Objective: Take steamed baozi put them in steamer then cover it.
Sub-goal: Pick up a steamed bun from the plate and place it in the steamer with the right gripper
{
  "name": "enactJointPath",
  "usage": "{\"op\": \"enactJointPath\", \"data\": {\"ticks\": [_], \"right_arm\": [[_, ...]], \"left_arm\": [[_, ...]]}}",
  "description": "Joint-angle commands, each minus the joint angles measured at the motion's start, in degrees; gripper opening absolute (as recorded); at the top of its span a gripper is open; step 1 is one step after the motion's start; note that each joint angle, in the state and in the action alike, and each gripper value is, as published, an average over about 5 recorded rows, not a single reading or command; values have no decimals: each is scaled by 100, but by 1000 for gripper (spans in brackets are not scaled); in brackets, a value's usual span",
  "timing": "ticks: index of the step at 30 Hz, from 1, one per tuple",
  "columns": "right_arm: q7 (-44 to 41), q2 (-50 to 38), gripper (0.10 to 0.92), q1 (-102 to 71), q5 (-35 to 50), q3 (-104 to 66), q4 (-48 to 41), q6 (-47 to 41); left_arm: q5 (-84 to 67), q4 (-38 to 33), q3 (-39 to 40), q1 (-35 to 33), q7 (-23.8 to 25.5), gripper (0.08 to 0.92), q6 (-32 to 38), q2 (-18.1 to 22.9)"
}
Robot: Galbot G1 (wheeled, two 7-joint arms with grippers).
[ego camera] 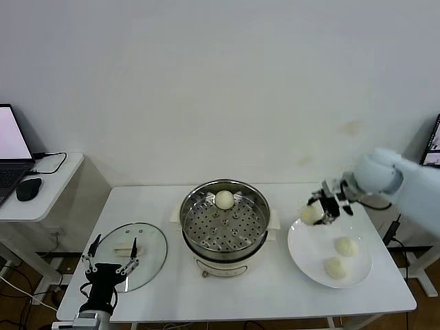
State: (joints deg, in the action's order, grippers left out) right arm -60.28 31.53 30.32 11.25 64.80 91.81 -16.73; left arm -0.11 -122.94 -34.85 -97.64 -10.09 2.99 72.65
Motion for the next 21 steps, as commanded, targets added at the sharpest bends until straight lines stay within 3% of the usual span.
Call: {"op": "enactJointPath", "data": {"ticks": [1, 9, 21], "right_arm": [[304, 1171, 604, 1741, 1358, 999, 198, -442], [805, 2701, 611, 960, 1956, 726, -542, -923], [965, 4156, 619, -142, 1722, 565, -1767, -1212]], "left_arm": [[-46, 6, -9, 47, 7, 823, -50, -38], [-85, -2, -71, 132, 10, 823, -108, -38], [-133, 69, -210, 111, 13, 823, -94, -14]]}}
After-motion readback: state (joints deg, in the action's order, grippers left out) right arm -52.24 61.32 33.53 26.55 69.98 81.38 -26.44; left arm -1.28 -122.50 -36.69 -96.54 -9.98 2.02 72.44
